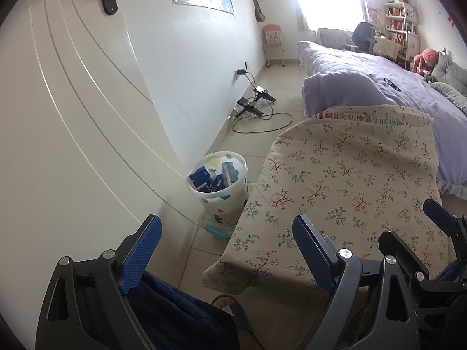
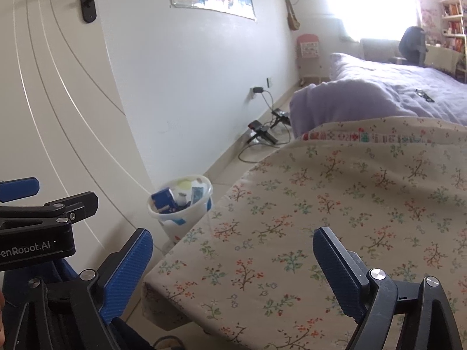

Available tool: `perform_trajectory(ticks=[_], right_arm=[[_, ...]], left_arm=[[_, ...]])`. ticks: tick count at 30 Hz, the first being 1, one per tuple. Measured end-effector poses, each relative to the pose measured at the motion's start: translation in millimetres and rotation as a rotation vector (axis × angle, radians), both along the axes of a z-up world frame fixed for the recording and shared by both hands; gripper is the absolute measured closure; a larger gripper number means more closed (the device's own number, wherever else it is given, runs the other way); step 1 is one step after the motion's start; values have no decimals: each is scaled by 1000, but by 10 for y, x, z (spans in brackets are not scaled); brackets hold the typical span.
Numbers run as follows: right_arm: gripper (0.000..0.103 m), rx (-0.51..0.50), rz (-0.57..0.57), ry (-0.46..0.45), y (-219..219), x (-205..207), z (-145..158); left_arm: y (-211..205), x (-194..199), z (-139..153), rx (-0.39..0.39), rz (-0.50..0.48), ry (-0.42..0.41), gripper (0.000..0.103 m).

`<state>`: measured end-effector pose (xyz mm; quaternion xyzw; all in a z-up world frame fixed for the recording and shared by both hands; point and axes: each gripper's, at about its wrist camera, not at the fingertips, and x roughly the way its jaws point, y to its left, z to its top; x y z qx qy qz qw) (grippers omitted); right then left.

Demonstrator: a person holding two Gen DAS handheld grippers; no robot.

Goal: Collect trash

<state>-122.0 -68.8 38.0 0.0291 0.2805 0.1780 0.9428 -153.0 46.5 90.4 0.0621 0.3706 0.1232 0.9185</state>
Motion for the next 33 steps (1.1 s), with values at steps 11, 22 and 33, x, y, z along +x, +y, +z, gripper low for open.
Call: perform_trajectory(ticks=[11,22,33], right_arm=[[6,6,-2,4,-7,27,-22],[1,4,-19,9,-10,50,-35],[0,-26,-44,22,-6,87,-86]], left_arm=[[7,50,-88,3,2,25,10],[78,77,-173,-30,5,50,10],[138,126,-229,-53,22,60,10]])
